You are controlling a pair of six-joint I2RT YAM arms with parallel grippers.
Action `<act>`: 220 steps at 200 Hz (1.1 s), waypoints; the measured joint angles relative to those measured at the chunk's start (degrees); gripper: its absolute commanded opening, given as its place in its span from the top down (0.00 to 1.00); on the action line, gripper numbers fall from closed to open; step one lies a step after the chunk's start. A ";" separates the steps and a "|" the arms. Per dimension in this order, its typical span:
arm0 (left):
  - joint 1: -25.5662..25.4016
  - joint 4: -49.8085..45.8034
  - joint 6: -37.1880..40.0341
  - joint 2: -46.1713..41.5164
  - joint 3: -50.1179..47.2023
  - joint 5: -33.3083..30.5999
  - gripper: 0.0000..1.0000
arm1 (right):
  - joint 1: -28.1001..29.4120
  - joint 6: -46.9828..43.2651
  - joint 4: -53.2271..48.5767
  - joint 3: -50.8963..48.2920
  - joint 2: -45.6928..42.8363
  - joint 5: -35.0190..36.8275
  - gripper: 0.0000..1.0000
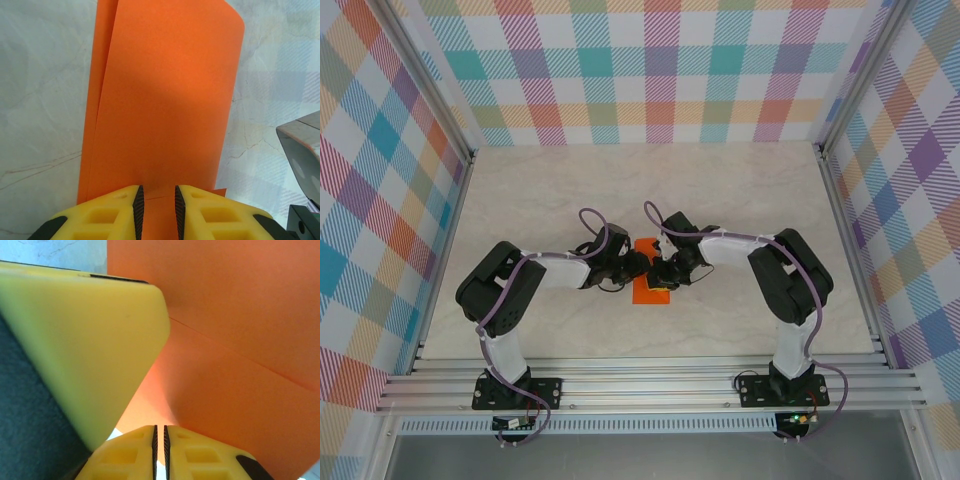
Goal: Fold a paper plane with a square sheet of paper (pick it up from the middle)
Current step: Fold the triangle a second time at the center of the table.
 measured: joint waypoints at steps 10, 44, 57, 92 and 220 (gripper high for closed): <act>0.00 0.00 0.00 0.00 0.00 0.00 0.74 | 0.02 0.13 0.02 0.00 0.11 0.04 0.85; 0.00 0.02 -0.22 0.00 0.00 0.00 0.74 | 0.11 0.26 -0.39 0.31 0.22 0.28 0.84; 0.00 0.02 -0.42 0.00 -0.02 -0.02 0.74 | 0.11 0.26 -0.87 0.63 0.37 0.28 0.84; 0.07 0.13 -1.11 0.00 -0.02 -0.66 0.74 | 0.11 0.26 -2.89 2.78 2.01 0.50 0.84; 0.00 0.02 -1.42 0.00 -0.02 -1.95 0.76 | 0.17 -0.15 1.70 -1.75 -0.13 1.68 0.83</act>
